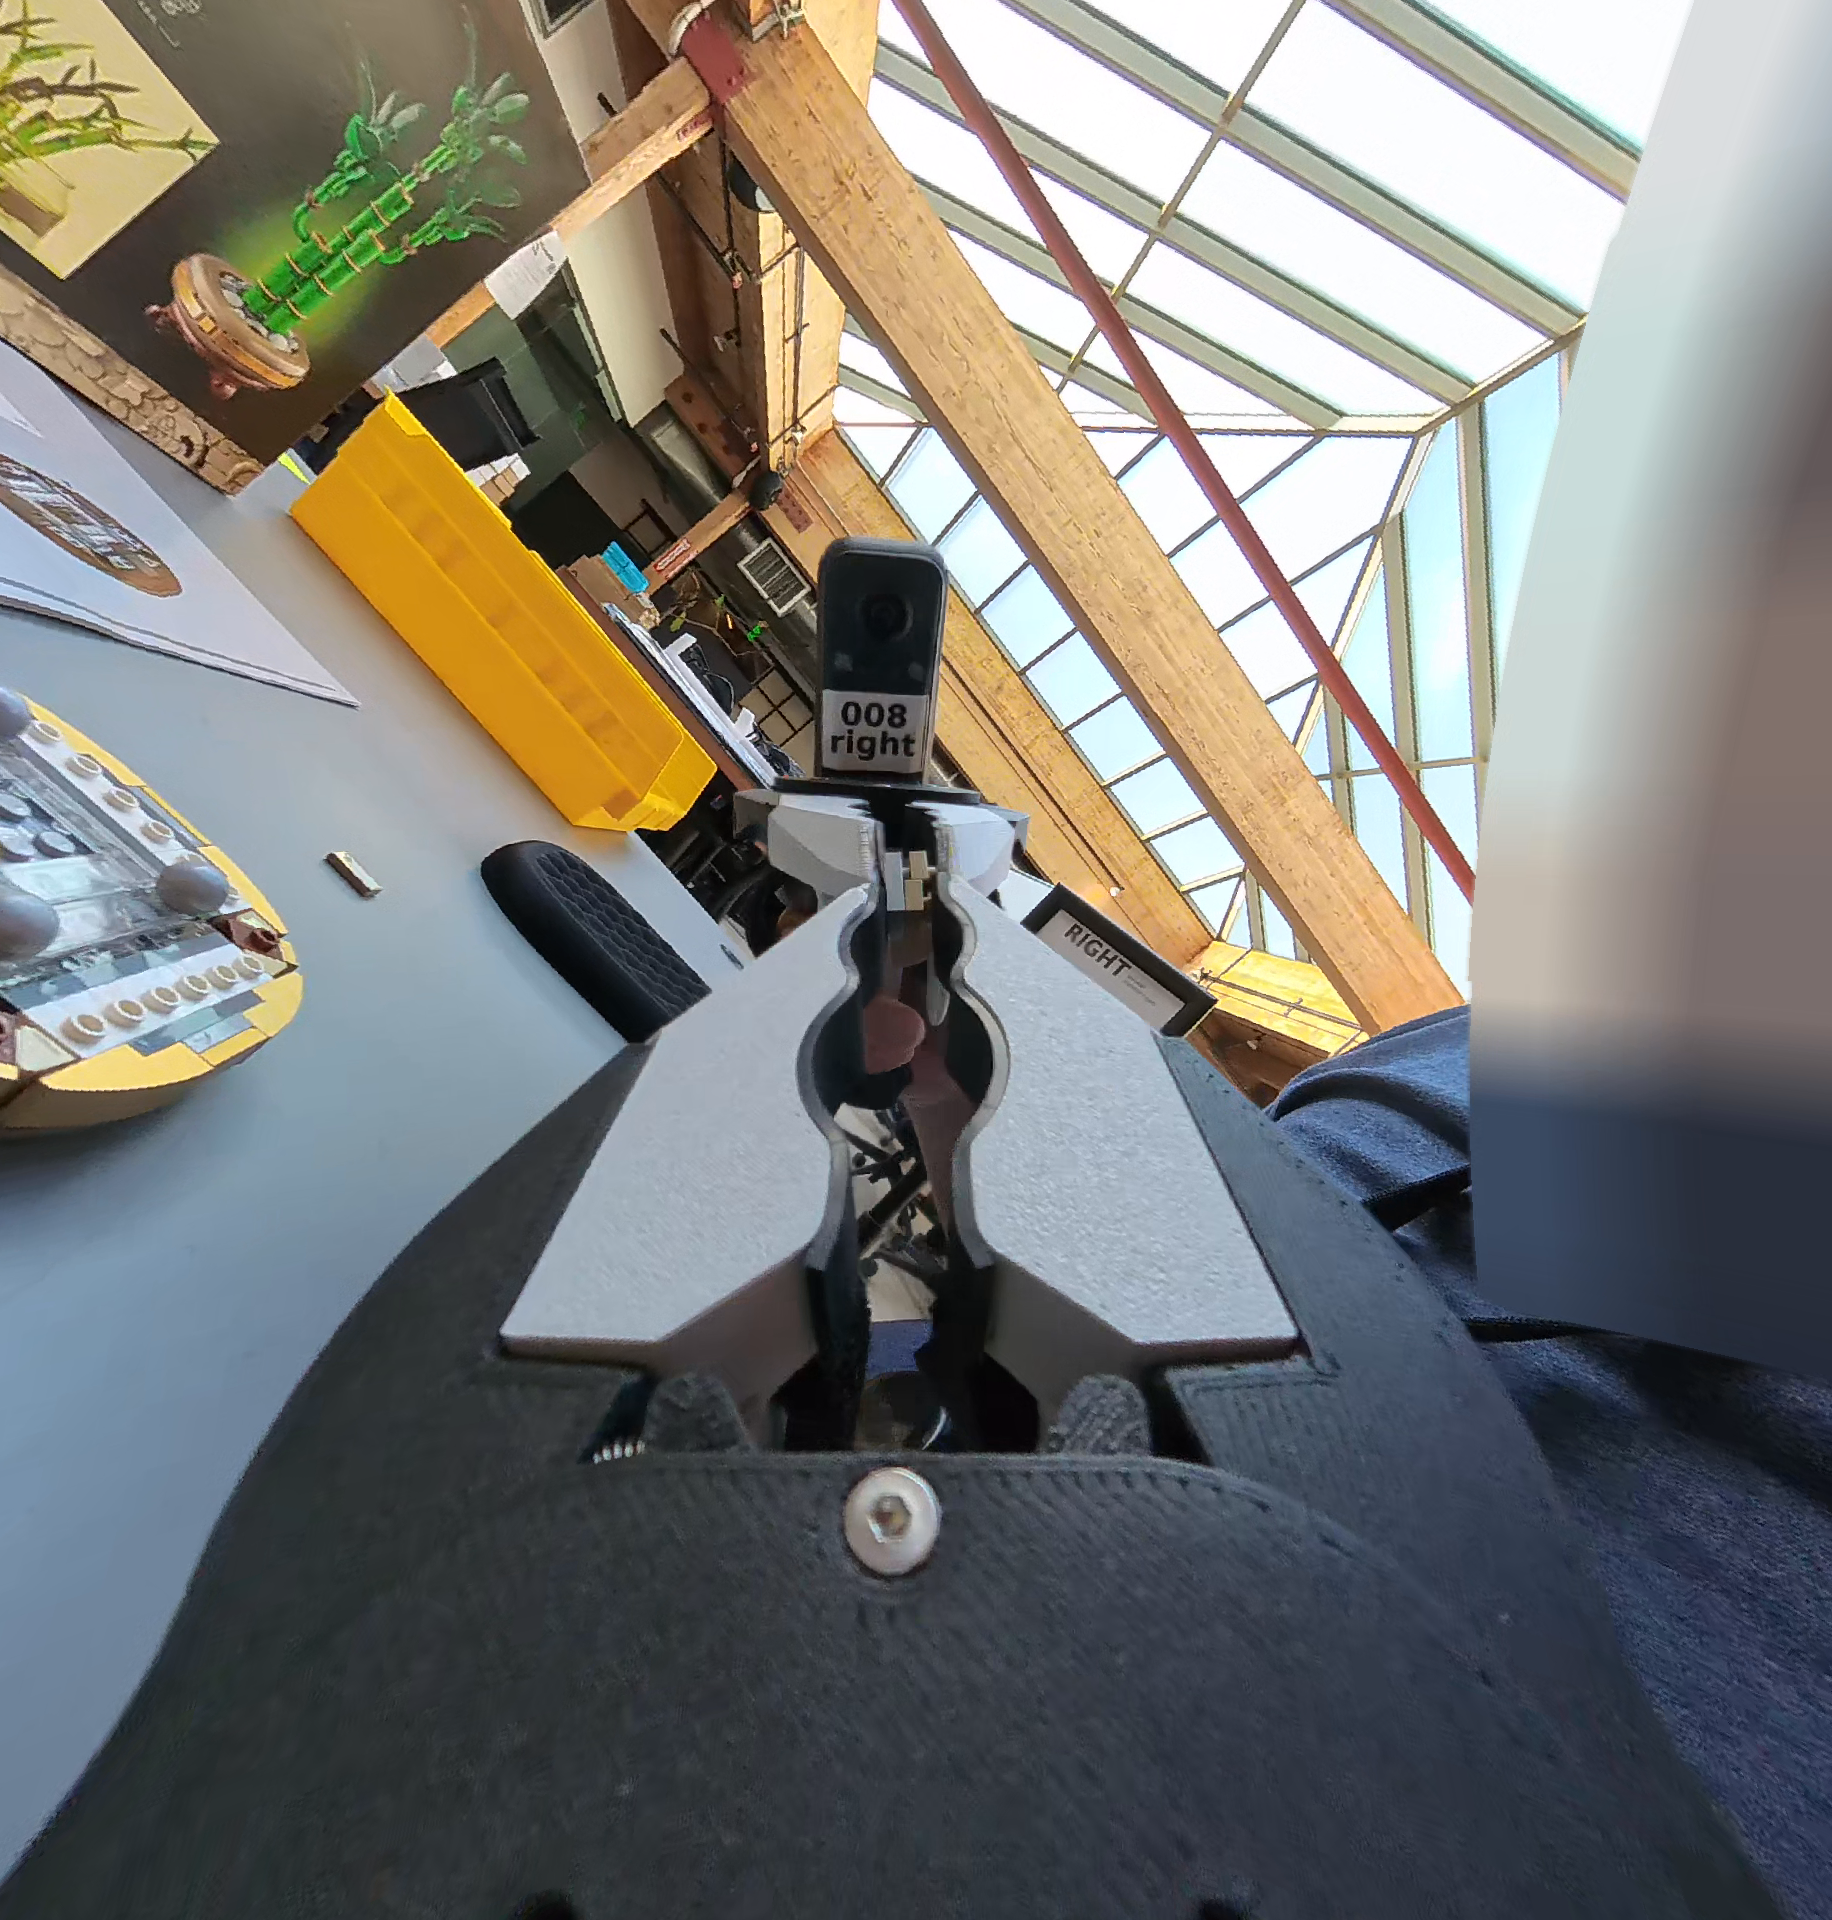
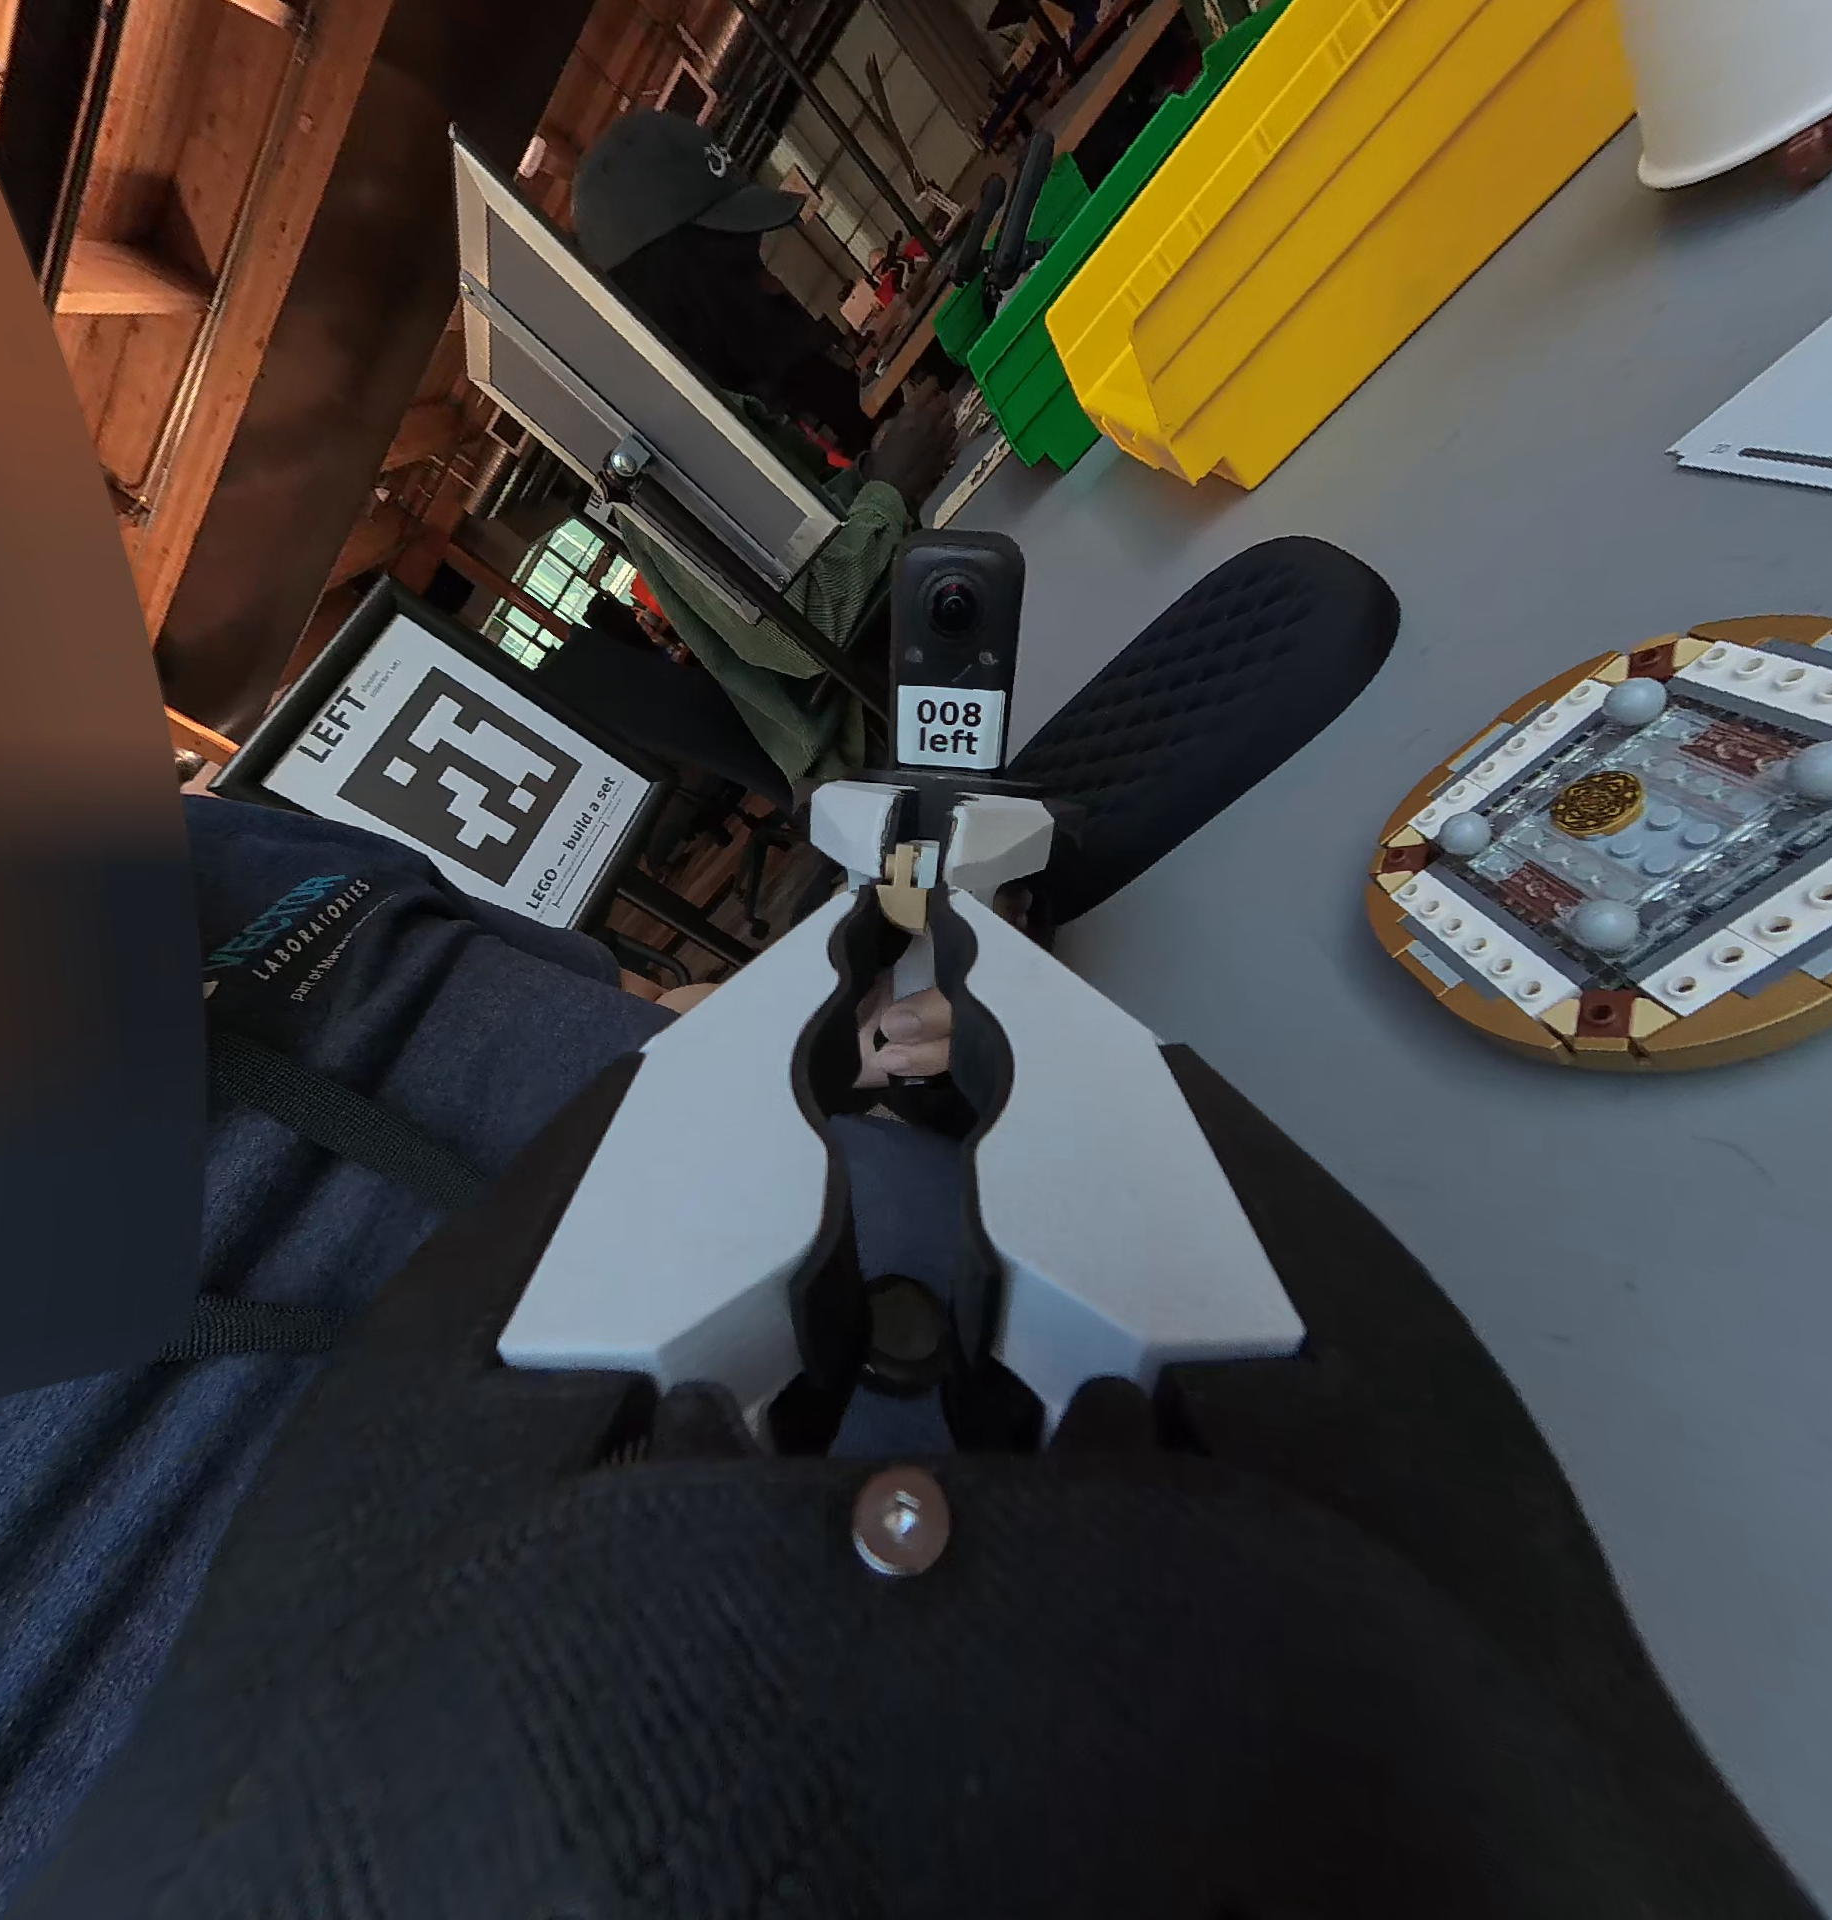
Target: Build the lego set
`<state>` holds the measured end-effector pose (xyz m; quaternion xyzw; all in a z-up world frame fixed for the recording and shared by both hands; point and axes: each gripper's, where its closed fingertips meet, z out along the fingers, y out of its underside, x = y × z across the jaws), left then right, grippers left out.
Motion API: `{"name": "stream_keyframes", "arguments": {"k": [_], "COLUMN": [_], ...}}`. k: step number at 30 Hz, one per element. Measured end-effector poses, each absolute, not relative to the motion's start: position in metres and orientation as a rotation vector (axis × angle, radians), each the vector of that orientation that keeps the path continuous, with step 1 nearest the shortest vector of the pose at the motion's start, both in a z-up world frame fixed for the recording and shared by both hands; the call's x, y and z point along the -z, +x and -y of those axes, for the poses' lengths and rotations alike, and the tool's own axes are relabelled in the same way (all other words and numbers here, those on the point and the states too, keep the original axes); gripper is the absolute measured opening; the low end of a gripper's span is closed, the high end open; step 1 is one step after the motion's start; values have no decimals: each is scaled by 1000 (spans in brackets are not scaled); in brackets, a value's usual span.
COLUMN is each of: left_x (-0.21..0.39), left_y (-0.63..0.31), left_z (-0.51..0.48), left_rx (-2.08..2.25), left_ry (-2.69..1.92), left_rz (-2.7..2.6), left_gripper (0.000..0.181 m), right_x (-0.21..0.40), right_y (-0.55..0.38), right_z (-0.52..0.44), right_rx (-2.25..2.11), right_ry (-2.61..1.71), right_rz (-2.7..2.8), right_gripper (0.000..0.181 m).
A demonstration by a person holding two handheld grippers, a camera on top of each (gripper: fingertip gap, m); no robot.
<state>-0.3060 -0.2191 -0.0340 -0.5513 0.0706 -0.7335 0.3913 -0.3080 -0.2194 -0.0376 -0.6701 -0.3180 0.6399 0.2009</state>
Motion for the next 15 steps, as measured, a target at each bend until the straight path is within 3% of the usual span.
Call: {"name": "stream_keyframes", "arguments": {"k": [15], "left_x": [37], "left_y": [-307], "left_z": [214], "left_rx": [1861], "left_ry": [-1384], "left_rz": [-125], "left_gripper": [7], "right_x": [40], "right_y": [-309], "right_z": [216], "right_rx": [-1614], "right_ry": [-1839], "right_rz": [950], "right_gripper": [7]}}
